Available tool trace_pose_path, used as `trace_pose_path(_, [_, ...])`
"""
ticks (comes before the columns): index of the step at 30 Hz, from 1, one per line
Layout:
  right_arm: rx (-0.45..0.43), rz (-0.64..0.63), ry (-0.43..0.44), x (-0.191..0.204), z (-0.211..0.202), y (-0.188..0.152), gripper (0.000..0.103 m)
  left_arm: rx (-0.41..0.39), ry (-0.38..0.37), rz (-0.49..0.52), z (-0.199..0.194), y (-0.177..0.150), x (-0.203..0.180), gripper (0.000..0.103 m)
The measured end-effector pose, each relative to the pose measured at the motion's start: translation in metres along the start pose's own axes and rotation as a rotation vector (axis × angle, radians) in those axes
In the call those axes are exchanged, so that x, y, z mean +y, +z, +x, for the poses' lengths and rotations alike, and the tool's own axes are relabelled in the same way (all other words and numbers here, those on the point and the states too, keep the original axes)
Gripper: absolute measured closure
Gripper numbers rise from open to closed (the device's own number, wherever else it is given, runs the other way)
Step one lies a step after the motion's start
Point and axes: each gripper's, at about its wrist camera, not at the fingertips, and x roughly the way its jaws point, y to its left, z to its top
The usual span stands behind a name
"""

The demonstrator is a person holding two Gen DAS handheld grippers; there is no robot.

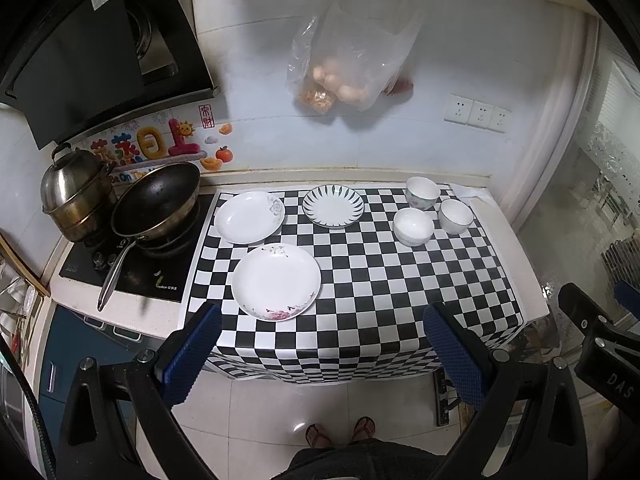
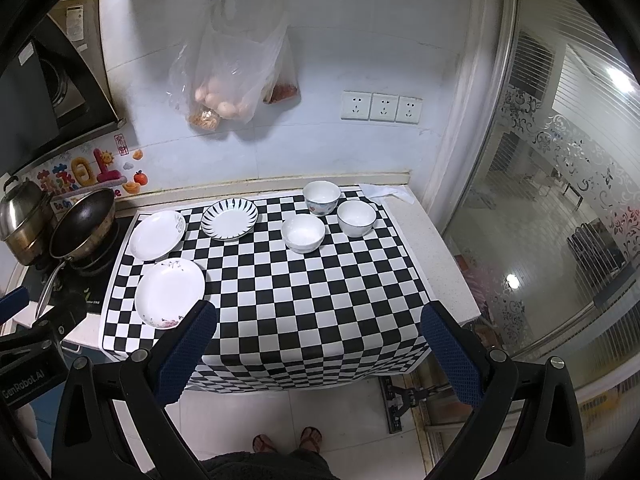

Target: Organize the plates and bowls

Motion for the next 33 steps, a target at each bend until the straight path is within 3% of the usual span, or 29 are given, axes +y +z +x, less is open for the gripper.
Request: trace_pose_path(33, [0.000, 0.007, 0.002, -0.0020, 0.0024, 0.0018, 0.000, -0.003, 0.001, 0.002, 0.0025, 0.0070, -0.0016, 0.000])
